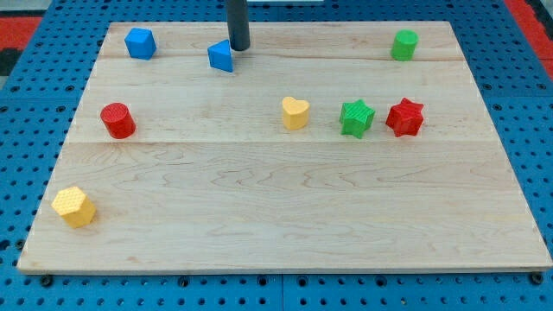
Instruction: Slide the blue triangle slightly down
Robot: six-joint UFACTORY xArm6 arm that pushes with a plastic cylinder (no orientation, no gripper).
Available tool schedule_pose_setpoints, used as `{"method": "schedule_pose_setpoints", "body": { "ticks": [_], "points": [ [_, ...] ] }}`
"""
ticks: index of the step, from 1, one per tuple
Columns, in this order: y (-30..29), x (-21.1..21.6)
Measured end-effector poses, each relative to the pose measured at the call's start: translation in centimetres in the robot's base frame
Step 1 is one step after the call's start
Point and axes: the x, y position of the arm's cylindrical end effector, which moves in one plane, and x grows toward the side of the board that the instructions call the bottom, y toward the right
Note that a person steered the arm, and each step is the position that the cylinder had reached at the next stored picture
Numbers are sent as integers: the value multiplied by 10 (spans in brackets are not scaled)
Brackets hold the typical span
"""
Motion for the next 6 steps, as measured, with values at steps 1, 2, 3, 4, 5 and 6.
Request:
{"method": "schedule_pose_setpoints", "body": {
  "ticks": [1, 2, 3, 4, 5, 6],
  "points": [
    [0, -13],
    [-3, -35],
    [-27, 8],
    [-32, 26],
    [-81, 32],
    [-100, 15]
  ]
}}
